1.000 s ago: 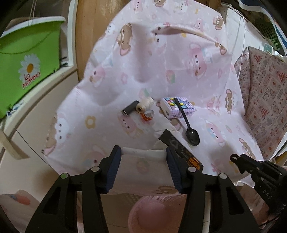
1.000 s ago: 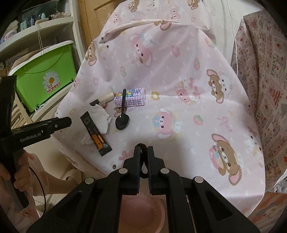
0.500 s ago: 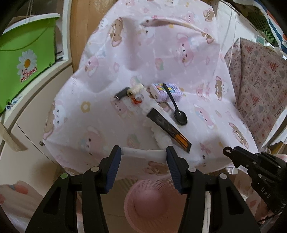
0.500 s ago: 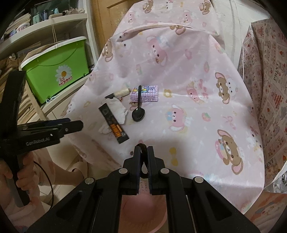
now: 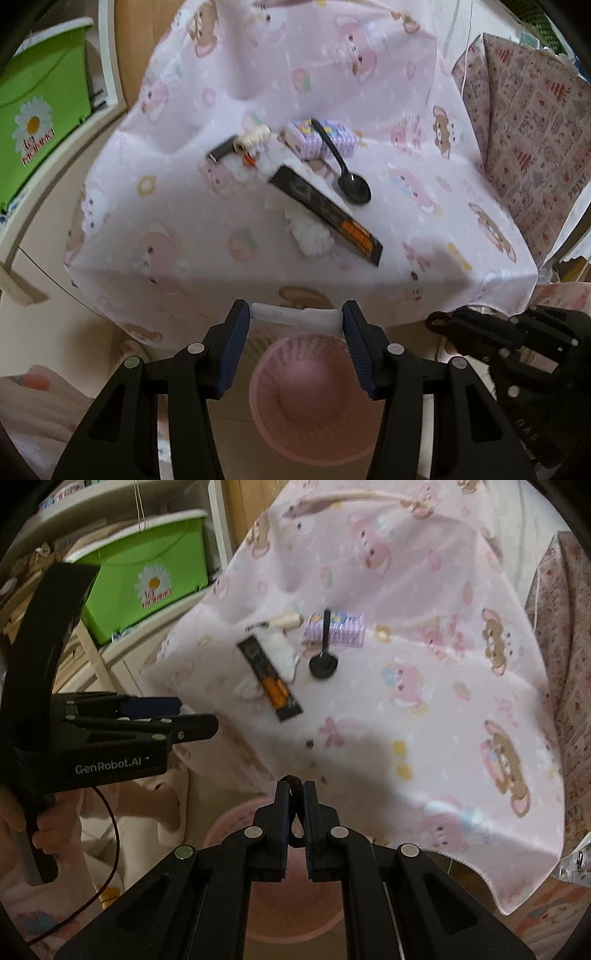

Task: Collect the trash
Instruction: 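Carry both items over the pink basket and open both tools to drop them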

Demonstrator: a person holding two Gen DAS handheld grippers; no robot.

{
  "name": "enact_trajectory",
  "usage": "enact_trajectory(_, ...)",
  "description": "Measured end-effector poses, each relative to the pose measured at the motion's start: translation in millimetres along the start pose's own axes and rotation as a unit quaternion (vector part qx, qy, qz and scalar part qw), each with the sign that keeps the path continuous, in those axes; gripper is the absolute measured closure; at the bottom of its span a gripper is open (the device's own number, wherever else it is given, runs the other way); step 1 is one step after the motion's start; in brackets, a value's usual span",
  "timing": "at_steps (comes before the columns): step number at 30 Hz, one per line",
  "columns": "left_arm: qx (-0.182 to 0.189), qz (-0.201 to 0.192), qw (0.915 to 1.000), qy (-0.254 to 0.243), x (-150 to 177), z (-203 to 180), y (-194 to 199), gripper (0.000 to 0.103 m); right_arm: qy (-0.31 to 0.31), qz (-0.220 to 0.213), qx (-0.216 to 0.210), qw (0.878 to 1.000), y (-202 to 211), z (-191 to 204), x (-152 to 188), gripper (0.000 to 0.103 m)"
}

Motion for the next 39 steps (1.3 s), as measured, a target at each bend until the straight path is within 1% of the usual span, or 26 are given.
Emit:
enact_trajectory(5, 0.006, 0.051, 0.9986, 0.010, 14, 2, -18, 0.053, 0.004, 0.031, -0.007, 0.999, -13, 5, 11, 0.095)
enact_trajectory(8, 0.015, 0.075, 0.9969, 0.019, 22, 3, -28, 0.052, 0.008, 0.050, -0.006, 0.999, -23, 7, 18, 0.095)
enact_trajectory(19, -0.003, 0.153, 0.9874, 0.041, 46, 13, -63, 0.052, -0.003, 0.126, 0.003, 0.992, -66, 5, 45, 0.095)
enact_trajectory(25, -0.022, 0.213, 0.9759, 0.042, 67, 13, -95, 0.052, 0.012, 0.173, 0.016, 0.985, -96, 9, 66, 0.095)
enact_trajectory(28, -0.035, 0.235, 0.9706, 0.038, 78, 15, -111, 0.052, 0.021, 0.192, 0.029, 0.981, -111, 10, 76, 0.095)
enact_trajectory(31, -0.045, 0.257, 0.9645, 0.042, 89, 18, -123, 0.052, 0.016, 0.215, 0.033, 0.976, -122, 6, 85, 0.095)
enact_trajectory(35, -0.045, 0.292, 0.9533, 0.064, 107, 24, -135, 0.052, 0.010, 0.241, 0.038, 0.970, -138, 3, 96, 0.095)
enact_trajectory(39, -0.048, 0.309, 0.9473, 0.070, 117, 26, -144, 0.052, 0.001, 0.254, 0.034, 0.967, -141, 3, 103, 0.095)
Point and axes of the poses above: each gripper's, at about its wrist camera, not at the fingertips, and y roughly against the way its jaws point, z to its left, x to its underside, the point moved 5 cm from there along -y, roughly the way its jaws point, and after that the axes turned 6 degrees about x, right-handed, at the moved point
